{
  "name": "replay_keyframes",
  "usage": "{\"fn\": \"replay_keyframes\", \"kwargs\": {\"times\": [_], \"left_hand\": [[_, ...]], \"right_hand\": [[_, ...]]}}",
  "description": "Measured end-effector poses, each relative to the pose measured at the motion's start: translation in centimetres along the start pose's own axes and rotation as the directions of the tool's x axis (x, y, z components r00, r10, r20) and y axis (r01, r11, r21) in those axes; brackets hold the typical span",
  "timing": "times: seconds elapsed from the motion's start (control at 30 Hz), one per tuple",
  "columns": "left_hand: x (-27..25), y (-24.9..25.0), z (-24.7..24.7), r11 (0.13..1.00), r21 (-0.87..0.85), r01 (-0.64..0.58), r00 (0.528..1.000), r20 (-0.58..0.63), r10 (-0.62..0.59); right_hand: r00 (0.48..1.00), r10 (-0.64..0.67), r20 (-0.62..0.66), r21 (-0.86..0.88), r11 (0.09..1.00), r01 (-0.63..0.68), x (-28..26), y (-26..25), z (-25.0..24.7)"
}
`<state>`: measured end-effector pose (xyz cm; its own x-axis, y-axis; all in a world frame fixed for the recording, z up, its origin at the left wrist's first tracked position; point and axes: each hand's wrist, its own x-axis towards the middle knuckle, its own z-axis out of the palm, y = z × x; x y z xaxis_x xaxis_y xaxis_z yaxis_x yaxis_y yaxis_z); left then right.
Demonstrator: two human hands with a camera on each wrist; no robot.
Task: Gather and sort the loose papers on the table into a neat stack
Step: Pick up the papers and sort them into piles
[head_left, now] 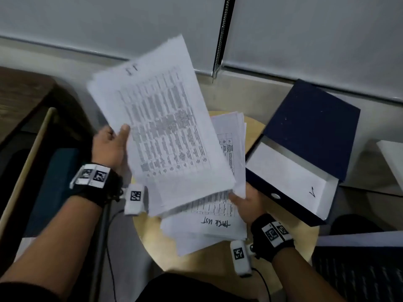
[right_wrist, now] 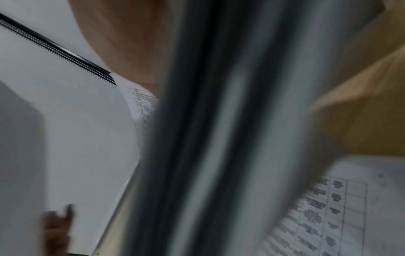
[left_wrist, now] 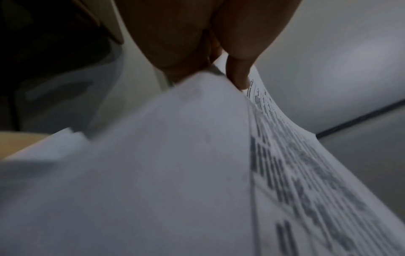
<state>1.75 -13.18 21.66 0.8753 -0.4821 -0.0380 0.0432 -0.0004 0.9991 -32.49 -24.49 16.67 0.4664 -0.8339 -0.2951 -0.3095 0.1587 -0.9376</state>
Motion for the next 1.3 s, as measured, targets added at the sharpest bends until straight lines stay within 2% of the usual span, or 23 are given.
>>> {"fn": "replay_keyframes", "kwargs": {"times": [0.07,0.1,0.17,0.2,0.27,0.37,0.57,0.63,0.77,0.83,0.9,0.97,1.03,1.1,1.17,1.2,1.3], "left_hand": [[-1.7,-3.1,2.1,0.992,0.101,0.071,0.990,0.114,-0.082],[-2.6,-4.9,2.9,0.973,0.216,0.079,0.980,0.160,-0.115],[-4.5,-7.7,3.8,0.889,0.443,0.121,0.949,0.212,-0.235],[-5.0,-8.6,3.8,0.839,0.510,0.191,0.921,0.204,-0.333],[-6.2,-9.7,4.2,0.801,0.526,0.288,0.871,0.203,-0.446],[-6.9,-9.7,4.6,0.877,0.439,0.195,0.890,0.296,-0.346],[-6.8,-8.1,4.5,0.969,0.215,0.123,0.942,0.282,-0.182],[-6.7,-7.9,4.1,0.982,0.144,0.123,0.954,0.255,-0.157],[-6.4,-7.6,3.9,0.989,0.089,0.115,0.977,0.169,-0.129],[-6.5,-7.1,4.1,0.991,0.030,0.134,0.976,0.171,-0.137],[-6.6,-6.9,3.9,0.985,-0.077,0.157,0.963,0.233,-0.135],[-6.8,-7.0,3.3,0.963,-0.140,0.228,0.930,0.324,-0.173],[-7.4,-7.4,2.1,0.912,-0.143,0.384,0.863,0.407,-0.300],[-8.2,-8.6,0.7,0.880,-0.008,0.476,0.780,0.466,-0.417],[-8.9,-9.9,-0.5,0.872,0.173,0.459,0.721,0.500,-0.479],[-9.2,-10.4,-1.1,0.858,0.192,0.476,0.698,0.512,-0.501],[-10.0,-10.1,-2.3,0.789,0.032,0.614,0.670,0.507,-0.542]], "right_hand": [[0.997,-0.045,0.064,0.135,0.990,0.036,-0.3,-0.6,0.5],[0.996,-0.029,0.087,0.192,0.981,0.012,-0.5,-0.9,0.8],[0.990,-0.012,0.143,0.174,0.985,-0.013,-0.8,-1.3,1.1],[0.986,-0.026,0.163,0.137,0.991,0.003,-1.0,-1.4,1.2],[0.981,-0.005,0.195,0.102,0.995,-0.015,-1.2,-1.2,1.1],[0.981,0.019,0.192,0.037,0.999,-0.026,-1.3,-0.5,0.4],[0.969,0.006,0.247,0.074,0.997,-0.025,-1.7,-1.4,0.1],[0.966,0.050,0.253,0.124,0.989,-0.084,-1.4,-1.3,0.3],[0.931,0.233,0.282,0.264,0.914,-0.308,-0.9,0.1,0.5],[0.946,0.189,0.264,0.131,0.965,-0.229,-0.6,0.5,0.9],[0.969,0.135,0.207,-0.024,0.991,-0.133,-0.3,0.7,1.3],[0.985,0.077,0.157,-0.003,0.997,-0.077,-0.1,1.2,1.5],[0.991,0.063,0.121,0.041,0.997,-0.069,-0.1,1.4,1.6],[0.992,0.053,0.110,0.069,0.996,-0.061,0.0,1.5,1.9],[0.990,0.037,0.138,0.074,0.996,-0.048,0.2,1.7,2.2],[0.986,0.032,0.164,0.061,0.997,-0.042,0.5,1.8,2.4],[0.965,0.045,0.258,-0.033,0.999,-0.038,1.1,1.8,3.2]]}}
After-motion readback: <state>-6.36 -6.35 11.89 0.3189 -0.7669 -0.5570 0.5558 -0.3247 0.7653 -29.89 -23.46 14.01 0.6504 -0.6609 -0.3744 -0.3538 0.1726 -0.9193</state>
